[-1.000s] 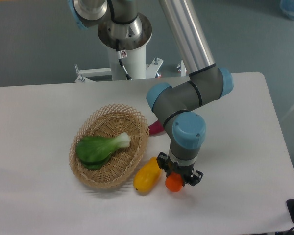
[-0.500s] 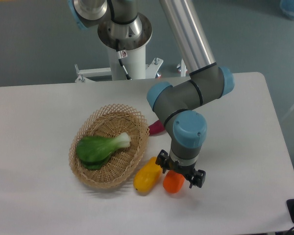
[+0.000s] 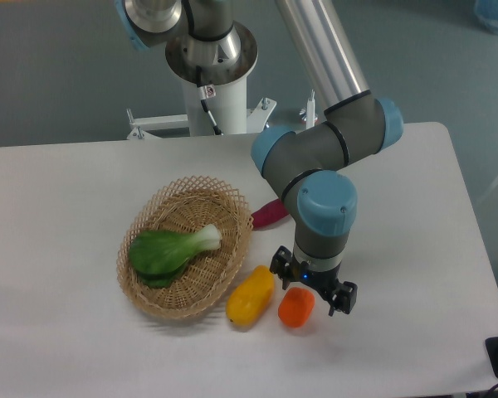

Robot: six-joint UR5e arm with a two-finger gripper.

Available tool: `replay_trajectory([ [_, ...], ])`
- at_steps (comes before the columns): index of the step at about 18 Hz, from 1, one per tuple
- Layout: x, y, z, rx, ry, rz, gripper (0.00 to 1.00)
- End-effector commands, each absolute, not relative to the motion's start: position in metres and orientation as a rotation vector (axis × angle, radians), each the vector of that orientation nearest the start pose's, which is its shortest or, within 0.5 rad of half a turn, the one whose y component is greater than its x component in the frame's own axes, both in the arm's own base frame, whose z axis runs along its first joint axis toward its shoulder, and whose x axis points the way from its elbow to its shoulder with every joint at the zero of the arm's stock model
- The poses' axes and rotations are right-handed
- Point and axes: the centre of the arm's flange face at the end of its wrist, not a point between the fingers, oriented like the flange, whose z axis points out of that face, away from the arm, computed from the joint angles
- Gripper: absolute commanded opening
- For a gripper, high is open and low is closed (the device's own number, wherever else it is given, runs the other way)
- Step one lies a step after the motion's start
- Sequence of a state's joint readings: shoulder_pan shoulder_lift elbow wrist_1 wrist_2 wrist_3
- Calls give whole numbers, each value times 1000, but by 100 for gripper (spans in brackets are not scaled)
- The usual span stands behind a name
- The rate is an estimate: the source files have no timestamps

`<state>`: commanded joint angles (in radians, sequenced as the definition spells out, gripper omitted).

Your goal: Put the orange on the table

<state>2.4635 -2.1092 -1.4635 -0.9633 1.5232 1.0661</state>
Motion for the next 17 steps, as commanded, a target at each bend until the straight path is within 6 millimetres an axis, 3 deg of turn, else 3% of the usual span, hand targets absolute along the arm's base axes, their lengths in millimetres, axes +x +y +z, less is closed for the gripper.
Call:
replay_trajectory([
  [7, -454, 537, 292, -3017, 401, 251, 100],
  [17, -451, 536, 294, -3010, 404, 246, 100],
])
